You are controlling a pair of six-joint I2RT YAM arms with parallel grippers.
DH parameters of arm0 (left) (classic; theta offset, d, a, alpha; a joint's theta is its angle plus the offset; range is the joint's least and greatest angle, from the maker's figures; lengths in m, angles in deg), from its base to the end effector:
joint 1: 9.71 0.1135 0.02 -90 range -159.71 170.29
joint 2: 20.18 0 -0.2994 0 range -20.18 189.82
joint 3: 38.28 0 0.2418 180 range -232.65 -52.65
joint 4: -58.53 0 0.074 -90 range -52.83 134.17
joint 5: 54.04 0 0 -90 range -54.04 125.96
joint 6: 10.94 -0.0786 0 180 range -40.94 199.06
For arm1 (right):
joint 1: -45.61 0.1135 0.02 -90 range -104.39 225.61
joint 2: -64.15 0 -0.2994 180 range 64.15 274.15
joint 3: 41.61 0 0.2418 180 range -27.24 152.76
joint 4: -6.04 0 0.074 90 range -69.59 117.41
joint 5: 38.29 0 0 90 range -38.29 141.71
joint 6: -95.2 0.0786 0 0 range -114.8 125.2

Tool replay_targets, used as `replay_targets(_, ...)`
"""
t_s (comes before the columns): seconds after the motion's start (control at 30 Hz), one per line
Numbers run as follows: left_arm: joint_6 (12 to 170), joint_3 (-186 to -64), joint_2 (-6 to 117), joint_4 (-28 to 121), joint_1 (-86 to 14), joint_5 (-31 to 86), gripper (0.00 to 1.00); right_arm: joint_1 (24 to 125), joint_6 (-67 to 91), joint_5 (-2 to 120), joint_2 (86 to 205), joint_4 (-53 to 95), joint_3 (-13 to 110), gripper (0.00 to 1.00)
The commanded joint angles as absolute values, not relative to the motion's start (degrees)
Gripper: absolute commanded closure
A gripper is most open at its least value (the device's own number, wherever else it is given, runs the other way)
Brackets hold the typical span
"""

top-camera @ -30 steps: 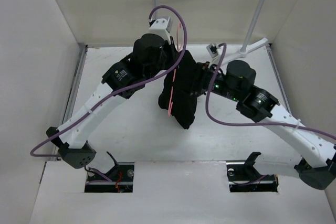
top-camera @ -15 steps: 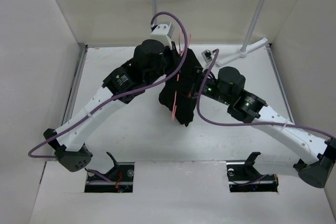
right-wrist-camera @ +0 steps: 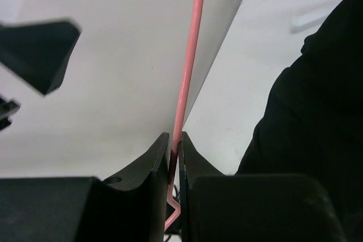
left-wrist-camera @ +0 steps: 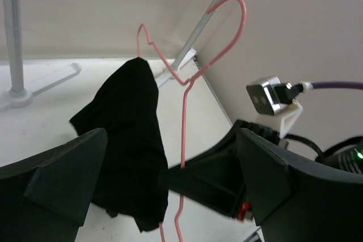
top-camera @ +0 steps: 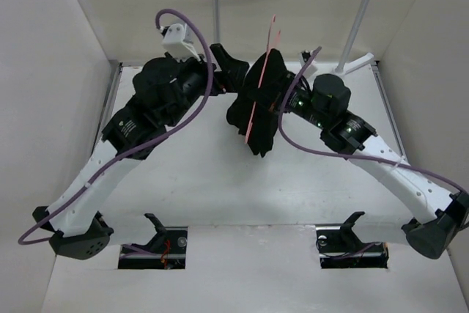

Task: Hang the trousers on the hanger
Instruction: Place the hanger at the clothesline.

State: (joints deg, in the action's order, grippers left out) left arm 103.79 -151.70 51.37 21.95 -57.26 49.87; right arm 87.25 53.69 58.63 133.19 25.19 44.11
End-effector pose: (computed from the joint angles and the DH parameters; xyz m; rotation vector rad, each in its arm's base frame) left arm 0.1860 -0.1754 0.5728 0.1017 1.5353 -0.8363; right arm 0.2152 0.2040 0.4559 0.0034 1.7799 1.2807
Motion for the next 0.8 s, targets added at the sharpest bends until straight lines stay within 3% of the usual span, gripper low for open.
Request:
replay_targets(0.0, 103.67, -150.66, 46.28, 25.0, -56.07, 51.6, 0.0, 83.37, 52.31, 59.71, 134.2, 20.05, 52.11, 0.93)
replay_targets(0.23, 107.35, -134.33, 35.38, 20.8, -47.99, 67.86, 0.0, 71.59, 52.05, 64.01, 142.63, 27.44, 65.64, 0.93)
replay_targets(0.47, 122.1, -110.17, 27.65, 21.13, -46.66, 53.9, 0.0, 61.04, 51.43, 68.94, 158.53, 34.37, 86.28, 0.93)
replay_targets(0.63, 130.91, -96.0, 21.67, 23.86, -52.98, 56.78, 0.0, 56.56, 51.69, 70.08, 167.67, 37.9, 97.02, 0.93)
replay_targets(0.77, 131.27, -94.49, 22.0, 23.86, -56.33, 59.69, 0.0, 53.83, 52.66, 71.05, 173.39, 39.39, 102.82, 0.94)
